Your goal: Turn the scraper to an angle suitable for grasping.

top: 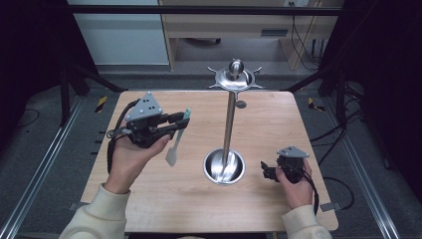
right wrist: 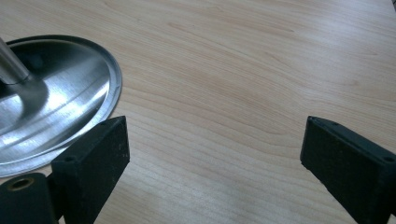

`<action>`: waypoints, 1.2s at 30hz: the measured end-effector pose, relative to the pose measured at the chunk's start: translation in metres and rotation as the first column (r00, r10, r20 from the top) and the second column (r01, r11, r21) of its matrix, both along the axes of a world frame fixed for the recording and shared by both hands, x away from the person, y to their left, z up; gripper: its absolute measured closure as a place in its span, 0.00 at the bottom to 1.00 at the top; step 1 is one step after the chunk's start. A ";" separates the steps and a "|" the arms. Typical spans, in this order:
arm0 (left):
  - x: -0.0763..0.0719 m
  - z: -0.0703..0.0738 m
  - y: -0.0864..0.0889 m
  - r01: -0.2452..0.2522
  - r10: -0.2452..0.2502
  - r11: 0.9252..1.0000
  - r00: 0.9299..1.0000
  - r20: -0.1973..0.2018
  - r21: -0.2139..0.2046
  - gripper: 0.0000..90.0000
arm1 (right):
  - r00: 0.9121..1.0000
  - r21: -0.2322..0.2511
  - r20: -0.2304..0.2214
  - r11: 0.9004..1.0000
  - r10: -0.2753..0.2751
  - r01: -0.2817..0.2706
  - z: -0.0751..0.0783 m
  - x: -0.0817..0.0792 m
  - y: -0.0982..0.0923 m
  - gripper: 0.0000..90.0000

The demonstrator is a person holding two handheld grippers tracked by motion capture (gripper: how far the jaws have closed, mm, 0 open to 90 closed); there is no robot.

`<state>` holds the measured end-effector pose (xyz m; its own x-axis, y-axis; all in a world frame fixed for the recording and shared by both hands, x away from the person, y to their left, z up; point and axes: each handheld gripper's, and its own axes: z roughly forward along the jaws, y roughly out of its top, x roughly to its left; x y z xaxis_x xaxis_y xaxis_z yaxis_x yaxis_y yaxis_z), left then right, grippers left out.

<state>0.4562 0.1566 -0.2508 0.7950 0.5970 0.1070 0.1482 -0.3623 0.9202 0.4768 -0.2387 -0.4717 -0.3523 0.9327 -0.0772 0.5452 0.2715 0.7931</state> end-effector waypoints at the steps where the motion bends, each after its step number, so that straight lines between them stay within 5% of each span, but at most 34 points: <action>1: -0.002 0.002 -0.001 0.003 -0.003 1.000 1.000 0.007 -0.005 0.82 | 1.000 -0.013 0.007 1.000 0.008 -0.008 0.001 0.002 -0.001 0.09; 2: -0.002 0.005 0.000 0.008 -0.007 1.000 0.999 0.050 -0.003 0.82 | 1.000 -0.019 0.012 1.000 0.006 -0.005 0.003 0.001 0.000 0.09; 3: -0.006 0.006 -0.001 0.006 -0.006 1.000 1.000 0.019 -0.009 0.82 | 1.000 -0.015 0.027 1.000 0.009 -0.008 0.004 -0.001 -0.002 0.09; 13: -0.005 0.020 -0.006 0.017 -0.016 1.000 1.000 0.021 -0.019 0.82 | 1.000 0.001 -0.004 1.000 -0.013 0.013 -0.002 0.000 0.000 0.10; 16: -0.006 0.024 -0.009 0.019 -0.018 1.000 0.999 0.042 -0.023 0.82 | 1.000 -0.003 -0.002 1.000 -0.003 0.003 -0.002 0.001 0.000 0.10; 18: -0.004 0.025 -0.011 0.038 -0.037 0.998 0.999 0.020 -0.053 0.82 | 1.000 0.012 0.004 1.000 -0.014 0.014 -0.001 0.000 0.000 0.10; 29: -0.002 0.038 -0.023 0.045 -0.043 0.998 0.998 0.045 -0.043 0.82 | 1.000 0.021 0.011 1.000 -0.019 0.019 0.000 -0.001 -0.003 0.10; 36: -0.001 0.048 -0.024 0.048 -0.045 0.996 0.998 0.046 -0.079 0.82 | 1.000 0.020 0.013 1.000 -0.017 0.017 0.000 -0.001 -0.002 0.10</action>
<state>0.4554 0.1329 -0.2030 0.8176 0.5677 0.0961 0.0916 -0.2929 0.9518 0.4758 -0.2409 -0.4718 -0.3353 0.9400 -0.0633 0.5391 0.2465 0.8054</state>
